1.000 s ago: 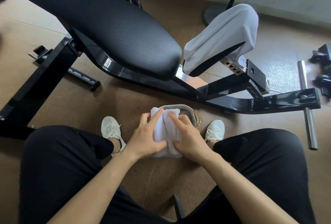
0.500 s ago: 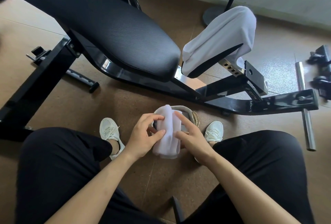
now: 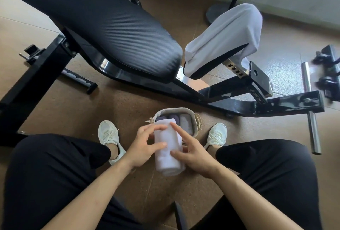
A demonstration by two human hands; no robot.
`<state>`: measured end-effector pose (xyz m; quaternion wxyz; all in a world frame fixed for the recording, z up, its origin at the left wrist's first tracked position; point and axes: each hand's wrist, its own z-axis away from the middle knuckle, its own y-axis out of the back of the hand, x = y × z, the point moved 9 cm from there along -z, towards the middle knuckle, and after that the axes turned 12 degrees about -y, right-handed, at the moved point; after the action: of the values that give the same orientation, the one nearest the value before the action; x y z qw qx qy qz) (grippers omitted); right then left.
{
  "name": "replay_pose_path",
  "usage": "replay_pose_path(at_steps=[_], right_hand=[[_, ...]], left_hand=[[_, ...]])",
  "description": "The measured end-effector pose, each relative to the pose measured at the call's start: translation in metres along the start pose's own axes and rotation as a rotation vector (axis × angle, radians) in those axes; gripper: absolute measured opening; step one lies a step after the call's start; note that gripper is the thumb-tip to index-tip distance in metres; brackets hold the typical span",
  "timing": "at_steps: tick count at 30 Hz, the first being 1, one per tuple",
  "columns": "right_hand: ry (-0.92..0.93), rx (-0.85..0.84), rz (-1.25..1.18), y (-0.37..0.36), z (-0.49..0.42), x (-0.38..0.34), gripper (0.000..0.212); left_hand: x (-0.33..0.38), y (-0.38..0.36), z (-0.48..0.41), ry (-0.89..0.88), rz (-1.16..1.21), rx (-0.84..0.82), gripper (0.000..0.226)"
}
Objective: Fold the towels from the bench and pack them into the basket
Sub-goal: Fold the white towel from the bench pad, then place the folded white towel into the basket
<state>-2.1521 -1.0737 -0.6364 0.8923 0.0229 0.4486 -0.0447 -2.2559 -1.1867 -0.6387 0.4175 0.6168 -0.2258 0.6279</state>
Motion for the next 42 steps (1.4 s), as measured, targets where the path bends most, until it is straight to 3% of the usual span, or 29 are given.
replay_pose_path(at_steps=[5, 9, 12, 18, 23, 27, 31, 35, 39, 42], right_hand=[[-0.025, 0.002, -0.049, 0.016, -0.015, 0.008, 0.076], [-0.154, 0.039, -0.118, 0.029, -0.029, 0.035, 0.075], [-0.267, -0.015, -0.186, 0.041, -0.038, 0.055, 0.088], [-0.431, -0.103, -0.057, 0.073, -0.09, 0.084, 0.104], [-0.457, -0.021, 0.166, 0.092, -0.15, 0.099, 0.093], [-0.389, 0.138, 0.404, 0.103, -0.207, 0.124, 0.093], [-0.296, 0.254, 0.41, 0.115, -0.249, 0.141, 0.09], [-0.242, 0.259, 0.452, 0.111, -0.299, 0.165, 0.093], [-0.178, 0.259, 0.77, 0.102, -0.324, 0.188, 0.084], [-0.108, 0.434, 1.136, 0.106, -0.328, 0.188, 0.088]], left_hand=[[-0.014, -0.023, -0.011, 0.059, 0.153, -0.18, 0.079], [-0.03, -0.032, -0.027, 0.109, 0.158, -0.095, 0.078], [-0.05, -0.047, -0.038, 0.154, 0.169, -0.073, 0.081], [-0.093, -0.065, -0.075, 0.284, 0.162, -0.106, 0.078], [-0.149, -0.062, -0.111, 0.327, 0.034, -0.17, 0.071], [-0.2, -0.026, -0.125, 0.379, -0.194, -0.038, 0.063], [-0.23, 0.003, -0.14, 0.382, -0.403, 0.089, 0.059], [-0.273, 0.005, -0.159, 0.39, -0.348, 0.037, 0.063], [-0.303, -0.007, -0.163, 0.417, -0.267, 0.011, 0.06], [-0.31, -0.009, -0.163, 0.407, -0.262, 0.062, 0.054]])
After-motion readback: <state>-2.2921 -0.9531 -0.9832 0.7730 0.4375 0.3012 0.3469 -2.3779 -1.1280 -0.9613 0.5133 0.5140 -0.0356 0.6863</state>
